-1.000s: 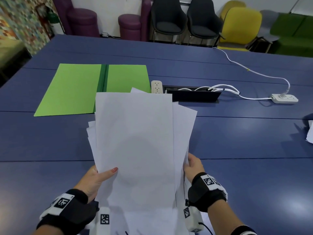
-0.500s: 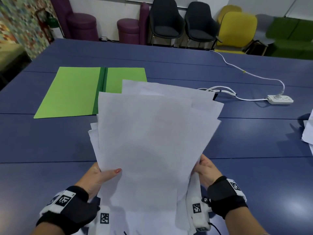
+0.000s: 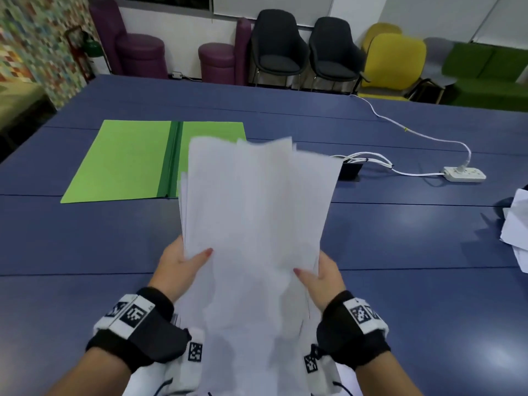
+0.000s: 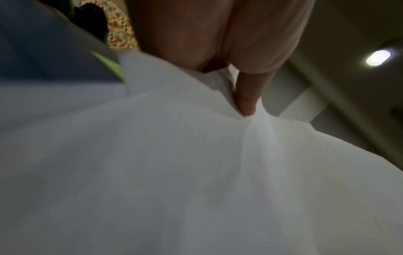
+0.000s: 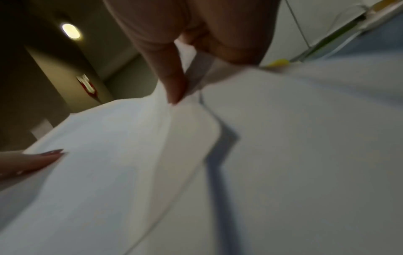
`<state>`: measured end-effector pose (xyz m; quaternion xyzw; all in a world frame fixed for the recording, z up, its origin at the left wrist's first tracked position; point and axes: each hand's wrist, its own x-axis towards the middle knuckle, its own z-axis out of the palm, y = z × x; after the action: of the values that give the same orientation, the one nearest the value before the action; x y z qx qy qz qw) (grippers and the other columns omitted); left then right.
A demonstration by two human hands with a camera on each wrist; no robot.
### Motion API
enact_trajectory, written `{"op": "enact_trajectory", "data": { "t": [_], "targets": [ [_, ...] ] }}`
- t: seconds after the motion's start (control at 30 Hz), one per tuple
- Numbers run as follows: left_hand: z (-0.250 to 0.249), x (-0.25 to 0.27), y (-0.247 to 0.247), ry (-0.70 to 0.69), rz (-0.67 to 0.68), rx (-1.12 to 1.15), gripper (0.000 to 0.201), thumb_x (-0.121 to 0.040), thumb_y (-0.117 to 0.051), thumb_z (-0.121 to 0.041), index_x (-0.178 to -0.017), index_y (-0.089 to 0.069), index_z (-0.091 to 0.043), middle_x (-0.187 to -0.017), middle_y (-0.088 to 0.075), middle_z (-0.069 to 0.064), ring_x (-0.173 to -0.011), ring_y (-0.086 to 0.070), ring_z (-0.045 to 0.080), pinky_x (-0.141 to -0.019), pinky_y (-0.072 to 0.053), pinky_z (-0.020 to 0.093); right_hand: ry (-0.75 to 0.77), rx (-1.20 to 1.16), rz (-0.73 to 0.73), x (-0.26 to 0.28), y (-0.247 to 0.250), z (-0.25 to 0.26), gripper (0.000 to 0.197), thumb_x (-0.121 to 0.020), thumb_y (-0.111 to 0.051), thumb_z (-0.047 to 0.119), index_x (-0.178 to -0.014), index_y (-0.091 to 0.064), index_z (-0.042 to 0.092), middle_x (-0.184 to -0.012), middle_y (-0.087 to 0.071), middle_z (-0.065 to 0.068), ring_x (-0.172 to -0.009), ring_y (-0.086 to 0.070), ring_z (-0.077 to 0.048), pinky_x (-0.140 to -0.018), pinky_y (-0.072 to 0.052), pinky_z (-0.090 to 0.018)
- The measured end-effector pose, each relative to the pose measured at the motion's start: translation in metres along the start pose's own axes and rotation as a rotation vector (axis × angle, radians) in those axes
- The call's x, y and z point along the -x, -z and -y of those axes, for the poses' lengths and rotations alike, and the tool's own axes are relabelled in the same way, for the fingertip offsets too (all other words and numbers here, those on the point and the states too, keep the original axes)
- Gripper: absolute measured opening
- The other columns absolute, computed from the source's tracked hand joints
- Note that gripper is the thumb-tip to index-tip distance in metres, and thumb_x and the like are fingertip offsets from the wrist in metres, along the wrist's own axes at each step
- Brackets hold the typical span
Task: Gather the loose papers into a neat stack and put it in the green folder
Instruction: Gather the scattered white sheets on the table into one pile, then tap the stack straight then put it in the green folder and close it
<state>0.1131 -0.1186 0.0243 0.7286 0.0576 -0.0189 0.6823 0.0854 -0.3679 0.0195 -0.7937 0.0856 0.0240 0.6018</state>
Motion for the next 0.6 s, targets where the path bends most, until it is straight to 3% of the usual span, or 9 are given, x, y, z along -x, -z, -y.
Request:
{"op": "enact_trajectory", "data": {
  "t": [0.03,0.1,0.2,0.3,0.37,0.4,0.47,0.53,0.6],
  "targets": [
    [-0.015,-0.003,-0.002,-0.043,-0.022,0.016,0.029,-0.083,-0.061,-0.001,-0.106,-0.061,-0.020,-0.100,-0.072,-0.005,-0.097,-0.066,0.019,-0.094,-0.050,0.045,0.072,-0.056,-0.044,-0.003,0.001,0.012,0.034,-0.083,-0.058,-0.003,-0.095,-0.058,0.029,-0.105,-0.067,-0.001,-0.104,-0.063,-0.020,-0.096,-0.049,-0.038],
    [-0.049,-0.009,-0.002,-0.147,-0.028,0.115,0.029,-0.078,-0.065,0.004,-0.100,-0.063,-0.016,-0.082,-0.075,-0.014,-0.084,-0.068,0.012,-0.082,-0.056,0.030,0.184,-0.185,-0.129,-0.008,0.006,0.039,0.038,-0.084,-0.056,-0.007,-0.088,-0.059,0.031,-0.094,-0.067,0.005,-0.088,-0.066,-0.007,-0.086,-0.052,-0.028],
    [-0.092,-0.013,-0.001,-0.322,0.009,0.185,0.030,-0.074,-0.066,0.005,-0.099,-0.062,-0.011,-0.078,-0.074,-0.018,-0.077,-0.067,-0.001,-0.072,-0.052,0.015,0.337,-0.292,-0.182,-0.010,0.017,0.069,0.038,-0.084,-0.053,-0.012,-0.089,-0.058,0.026,-0.081,-0.070,0.014,-0.077,-0.065,0.008,-0.075,-0.051,-0.012],
    [-0.106,-0.009,0.000,-0.419,0.013,0.149,0.030,-0.071,-0.068,0.004,-0.091,-0.063,-0.017,-0.075,-0.072,-0.024,-0.075,-0.065,-0.007,-0.070,-0.049,0.010,0.370,-0.307,-0.199,-0.013,0.022,0.073,0.027,-0.083,-0.056,-0.011,-0.092,-0.060,0.014,-0.075,-0.072,0.024,-0.077,-0.065,0.008,-0.074,-0.049,-0.007],
    [-0.101,-0.005,0.003,-0.417,0.056,0.138,0.033,-0.071,-0.069,0.010,-0.092,-0.063,-0.014,-0.076,-0.072,-0.024,-0.076,-0.066,-0.006,-0.070,-0.050,0.010,0.353,-0.312,-0.214,-0.009,0.024,0.069,0.012,-0.075,-0.070,0.002,-0.087,-0.066,0.002,-0.065,-0.072,0.018,-0.071,-0.066,0.003,-0.070,-0.051,-0.008],
    [-0.096,-0.003,0.005,-0.413,0.078,0.129,0.034,-0.069,-0.070,0.009,-0.094,-0.063,-0.013,-0.077,-0.073,-0.023,-0.077,-0.066,-0.006,-0.069,-0.050,0.010,0.346,-0.328,-0.218,-0.006,0.025,0.067,0.015,-0.070,-0.075,0.006,-0.081,-0.067,0.001,-0.062,-0.071,0.016,-0.069,-0.066,0.001,-0.068,-0.050,-0.007],
    [-0.086,0.003,0.009,-0.398,0.108,0.118,0.037,-0.062,-0.078,0.002,-0.092,-0.064,-0.014,-0.077,-0.073,-0.023,-0.077,-0.067,-0.007,-0.069,-0.049,0.009,0.333,-0.385,-0.208,-0.003,0.028,0.062,0.023,-0.064,-0.078,0.000,-0.085,-0.067,0.004,-0.067,-0.073,0.017,-0.072,-0.068,0.003,-0.068,-0.050,-0.006],
    [-0.081,0.008,0.011,-0.391,0.122,0.117,0.041,-0.049,-0.087,-0.021,-0.086,-0.070,-0.019,-0.079,-0.074,-0.020,-0.078,-0.067,-0.004,-0.070,-0.050,0.010,0.340,-0.372,-0.183,-0.001,0.029,0.063,0.044,-0.053,-0.085,0.008,-0.092,-0.066,-0.002,-0.072,-0.075,0.016,-0.074,-0.069,0.001,-0.070,-0.052,-0.010],
    [-0.080,0.010,0.013,-0.383,0.117,0.151,0.046,-0.037,-0.087,-0.033,-0.081,-0.074,-0.024,-0.081,-0.075,-0.017,-0.079,-0.068,-0.002,-0.070,-0.052,0.013,0.356,-0.372,-0.151,-0.002,0.031,0.067,0.042,-0.053,-0.085,0.003,-0.090,-0.066,-0.002,-0.070,-0.075,0.015,-0.071,-0.069,0.000,-0.068,-0.053,-0.012]
  ]
}}
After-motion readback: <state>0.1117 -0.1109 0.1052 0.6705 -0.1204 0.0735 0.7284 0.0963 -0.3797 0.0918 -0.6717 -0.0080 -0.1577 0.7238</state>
